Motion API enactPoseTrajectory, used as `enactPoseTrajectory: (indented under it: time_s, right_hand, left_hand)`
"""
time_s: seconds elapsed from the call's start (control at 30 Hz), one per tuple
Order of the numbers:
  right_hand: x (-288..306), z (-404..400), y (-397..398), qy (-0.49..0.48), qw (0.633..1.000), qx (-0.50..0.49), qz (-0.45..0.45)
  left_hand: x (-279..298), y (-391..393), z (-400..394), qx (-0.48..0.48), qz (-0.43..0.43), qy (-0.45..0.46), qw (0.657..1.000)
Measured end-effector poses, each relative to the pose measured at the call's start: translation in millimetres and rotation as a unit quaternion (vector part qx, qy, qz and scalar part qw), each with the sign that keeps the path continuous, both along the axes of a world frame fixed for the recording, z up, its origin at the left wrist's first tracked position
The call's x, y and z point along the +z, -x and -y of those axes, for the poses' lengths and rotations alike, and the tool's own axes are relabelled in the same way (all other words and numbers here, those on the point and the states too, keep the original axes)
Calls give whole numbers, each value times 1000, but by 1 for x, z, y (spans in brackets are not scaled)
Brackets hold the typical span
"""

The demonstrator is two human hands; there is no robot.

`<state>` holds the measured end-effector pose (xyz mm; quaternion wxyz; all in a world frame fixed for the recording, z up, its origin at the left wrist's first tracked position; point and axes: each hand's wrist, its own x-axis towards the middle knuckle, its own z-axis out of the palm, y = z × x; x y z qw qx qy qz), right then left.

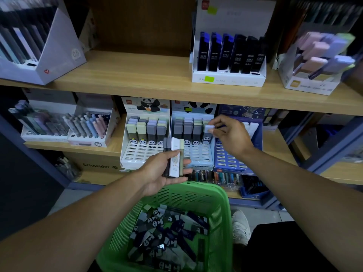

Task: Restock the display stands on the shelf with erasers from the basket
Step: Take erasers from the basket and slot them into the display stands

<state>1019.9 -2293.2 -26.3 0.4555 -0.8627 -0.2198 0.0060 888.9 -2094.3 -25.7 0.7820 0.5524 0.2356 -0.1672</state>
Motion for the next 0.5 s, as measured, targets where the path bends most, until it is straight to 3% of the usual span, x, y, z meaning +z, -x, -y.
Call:
enactPoseTrajectory:
  time_s: [0.5]
  right_hand:
    - [0,0,-7,16,1000,7,-1]
  left_hand:
    - [5,1,-1,1,1,-23,1000]
